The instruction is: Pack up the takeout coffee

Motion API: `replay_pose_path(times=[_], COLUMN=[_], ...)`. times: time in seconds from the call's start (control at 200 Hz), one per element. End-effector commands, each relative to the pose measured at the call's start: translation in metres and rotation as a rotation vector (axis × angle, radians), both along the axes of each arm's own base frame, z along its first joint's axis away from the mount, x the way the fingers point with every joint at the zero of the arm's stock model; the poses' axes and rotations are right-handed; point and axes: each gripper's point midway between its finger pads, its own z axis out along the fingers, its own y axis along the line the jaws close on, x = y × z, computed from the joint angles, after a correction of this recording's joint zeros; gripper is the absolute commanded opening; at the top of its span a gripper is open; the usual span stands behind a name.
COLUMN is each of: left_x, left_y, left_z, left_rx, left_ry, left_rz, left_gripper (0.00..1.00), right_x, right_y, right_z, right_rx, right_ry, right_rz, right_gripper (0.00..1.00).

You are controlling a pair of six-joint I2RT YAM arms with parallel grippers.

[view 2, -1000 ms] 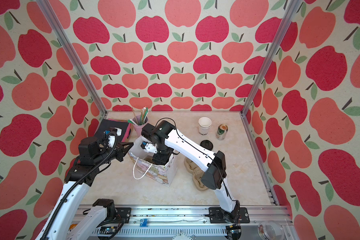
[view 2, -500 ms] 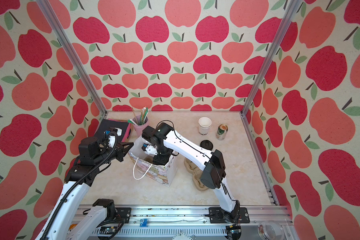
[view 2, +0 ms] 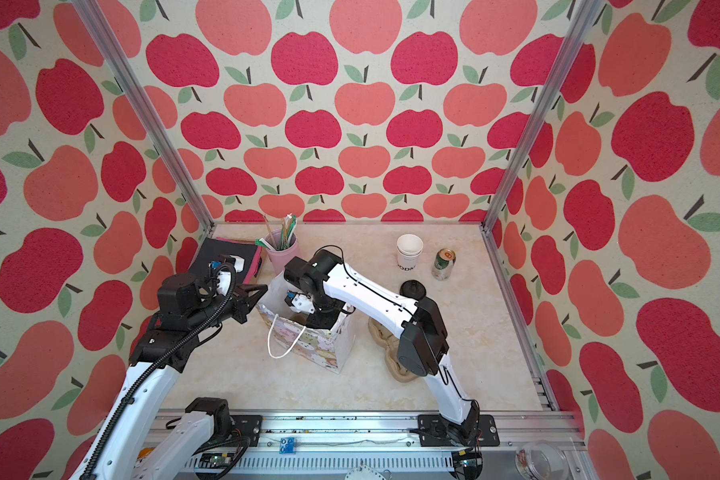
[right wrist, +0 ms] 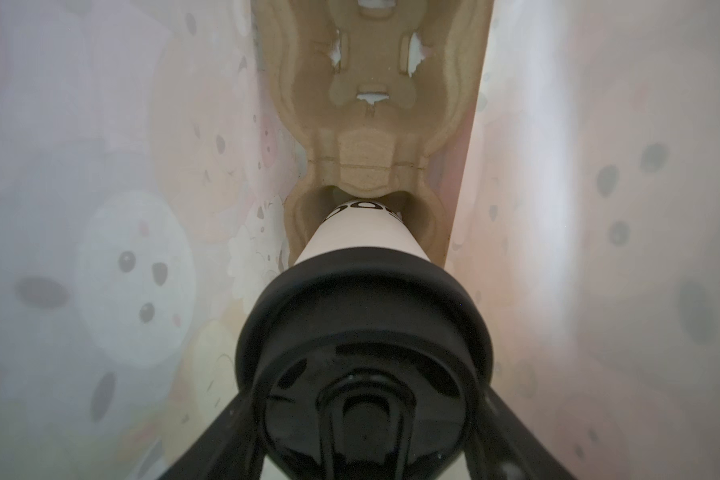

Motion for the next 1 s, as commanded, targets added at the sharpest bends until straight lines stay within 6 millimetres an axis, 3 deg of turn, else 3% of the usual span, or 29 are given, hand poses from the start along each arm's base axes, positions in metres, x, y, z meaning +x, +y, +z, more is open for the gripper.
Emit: replay_pose_path(times=[0.0,0.395,0.996], left_x=[-0.003,-0.003,-0.003], left_y=[-0.003,-0.003,-0.003], left_z=[0.004,0.004,0.004], left_rx=[0.008,0.008,0.01], left_ry=[0.002,0.002,0.001], left_rz=[-0.022,-0.024,-0.022], left_gripper=[0.05,0.06,0.06], right_x=[-0.001,-0.001,-0.002], right_y=[-0.003,-0.005,-0.005], right_z=[-0.012,-0.025,-0.022], right_rx=[-0.029,-0.066,-0.062], right_ry=[0.032,0.05,0.049], right_rz=[-0.002,-0.005,-0.003], right_gripper=[0.54,0.55,0.56])
